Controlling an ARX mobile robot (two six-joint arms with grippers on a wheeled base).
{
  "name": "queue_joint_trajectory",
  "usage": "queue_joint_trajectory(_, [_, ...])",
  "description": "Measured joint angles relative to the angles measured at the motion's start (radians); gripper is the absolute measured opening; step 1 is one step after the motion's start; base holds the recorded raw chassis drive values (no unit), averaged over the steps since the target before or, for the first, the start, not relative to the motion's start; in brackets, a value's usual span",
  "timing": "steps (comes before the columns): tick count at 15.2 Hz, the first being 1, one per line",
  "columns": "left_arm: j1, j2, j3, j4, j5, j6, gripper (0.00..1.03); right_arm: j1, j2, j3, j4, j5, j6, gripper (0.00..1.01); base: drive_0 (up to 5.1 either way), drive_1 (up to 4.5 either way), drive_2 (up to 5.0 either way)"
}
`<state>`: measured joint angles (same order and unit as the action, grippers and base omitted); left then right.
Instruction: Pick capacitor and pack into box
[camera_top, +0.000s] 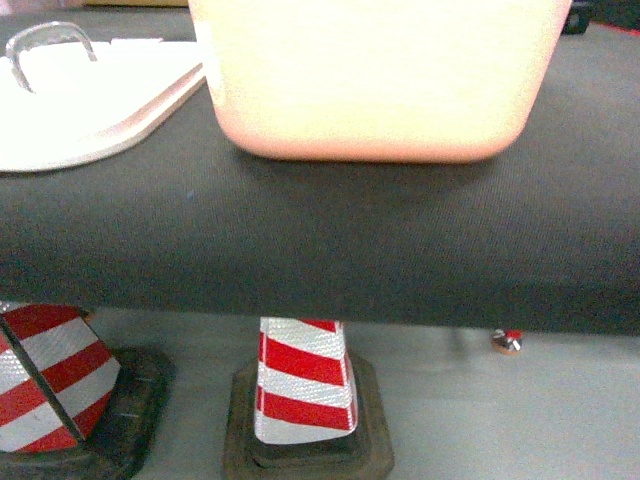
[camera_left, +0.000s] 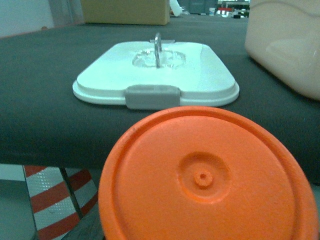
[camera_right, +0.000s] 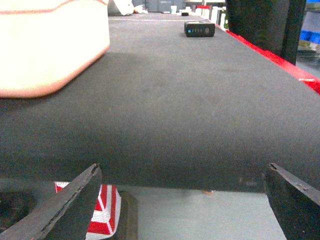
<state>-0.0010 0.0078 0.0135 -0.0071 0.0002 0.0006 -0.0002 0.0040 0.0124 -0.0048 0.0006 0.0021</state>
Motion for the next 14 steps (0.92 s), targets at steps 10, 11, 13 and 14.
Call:
queue_joint_trajectory(10, [0.000, 0.000, 0.000, 0.006, 0.000, 0.000, 0.44, 0.000, 0.000, 0.000, 0.005, 0.000, 0.000, 0.98, 0.0, 0.00, 0.0])
queue_joint_trajectory(11, [0.000, 0.000, 0.001, 0.013, -0.002, 0.000, 0.44, 0.000, 0.000, 0.000, 0.009, 0.000, 0.001, 0.98, 0.0, 0.00, 0.0])
queue_joint_trajectory(13, [0.000, 0.000, 0.000, 0.004, -0.001, 0.000, 0.44, 0.000, 0.000, 0.000, 0.002, 0.000, 0.000, 0.98, 0.0, 0.00, 0.0])
queue_joint_trajectory(14, [0.000, 0.000, 0.000, 0.001, -0.001, 0.000, 0.44, 0.000, 0.000, 0.000, -0.001, 0.000, 0.000, 0.98, 0.0, 0.00, 0.0])
